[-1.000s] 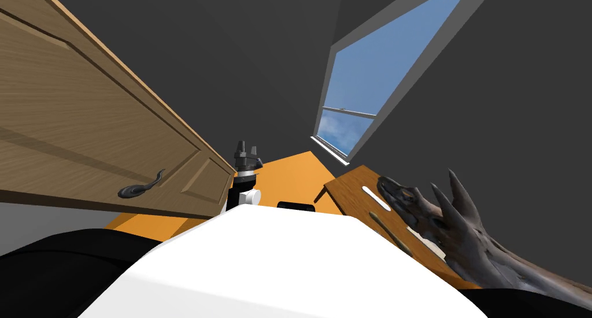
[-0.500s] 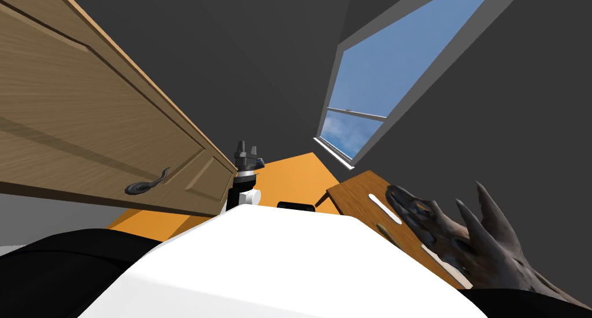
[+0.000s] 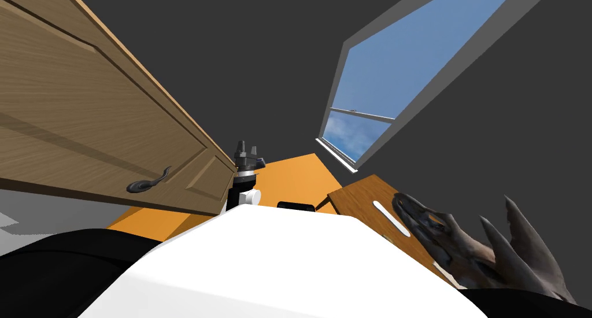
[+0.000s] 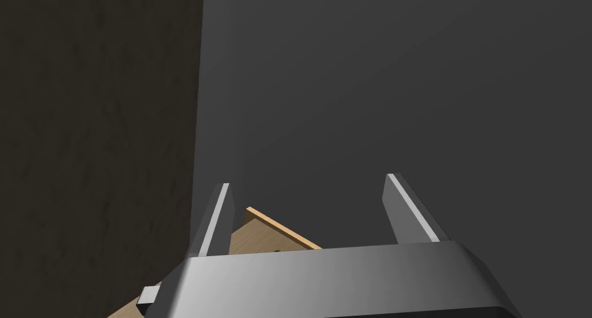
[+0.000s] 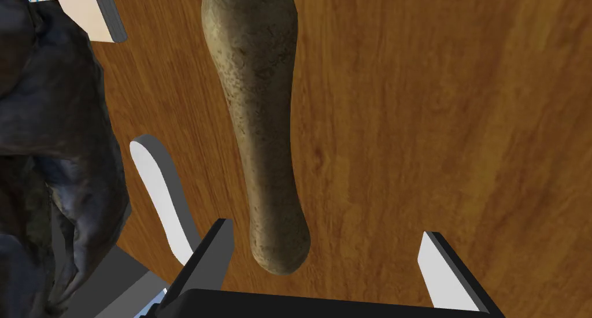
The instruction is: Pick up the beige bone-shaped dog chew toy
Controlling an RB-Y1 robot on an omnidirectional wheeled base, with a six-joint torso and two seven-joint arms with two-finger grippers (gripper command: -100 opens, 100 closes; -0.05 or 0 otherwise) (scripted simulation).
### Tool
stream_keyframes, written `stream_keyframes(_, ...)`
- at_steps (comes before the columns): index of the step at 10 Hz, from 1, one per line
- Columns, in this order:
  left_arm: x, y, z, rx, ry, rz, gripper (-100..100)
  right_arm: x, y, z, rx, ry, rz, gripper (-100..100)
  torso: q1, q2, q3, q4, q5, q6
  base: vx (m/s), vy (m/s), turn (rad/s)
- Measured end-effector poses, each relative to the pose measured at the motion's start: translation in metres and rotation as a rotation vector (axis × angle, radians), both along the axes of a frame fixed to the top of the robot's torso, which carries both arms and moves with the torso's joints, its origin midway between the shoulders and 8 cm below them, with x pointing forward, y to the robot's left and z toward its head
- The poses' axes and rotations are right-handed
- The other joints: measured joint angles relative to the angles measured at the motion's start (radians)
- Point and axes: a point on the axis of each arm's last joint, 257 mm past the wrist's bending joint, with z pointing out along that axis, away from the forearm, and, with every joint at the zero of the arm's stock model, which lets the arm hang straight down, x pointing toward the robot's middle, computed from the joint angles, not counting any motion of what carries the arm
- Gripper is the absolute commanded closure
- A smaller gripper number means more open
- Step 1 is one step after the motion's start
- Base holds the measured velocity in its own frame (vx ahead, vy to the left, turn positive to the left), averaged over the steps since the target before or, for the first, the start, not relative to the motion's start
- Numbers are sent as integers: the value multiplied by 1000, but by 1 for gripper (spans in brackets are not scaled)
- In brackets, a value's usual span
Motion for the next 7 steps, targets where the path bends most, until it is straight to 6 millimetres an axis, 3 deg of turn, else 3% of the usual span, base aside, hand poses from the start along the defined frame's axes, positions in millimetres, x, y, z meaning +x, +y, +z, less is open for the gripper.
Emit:
stream_keyframes(3,0,0,0,0,0,0,0,-23,-19,-2,-66,82,50,-100,-1,0,0,0,0,0,49,-51,57)
stream_keyframes(4,0,0,0,0,0,0,0,-24,-19,-2,-69,86,53,0,1,2,1,0,0,0,5,-7,-1)
stream_keyframes(5,0,0,0,0,0,0,0,-23,-19,-2,-69,85,52,-100,3,3,2,1,0,0,-16,-54,72)
stream_keyframes(7,0,0,0,0,0,0,0,-23,-12,-12,-68,85,40,-100,-1,5,3,1,-1,0,-14,-76,64)
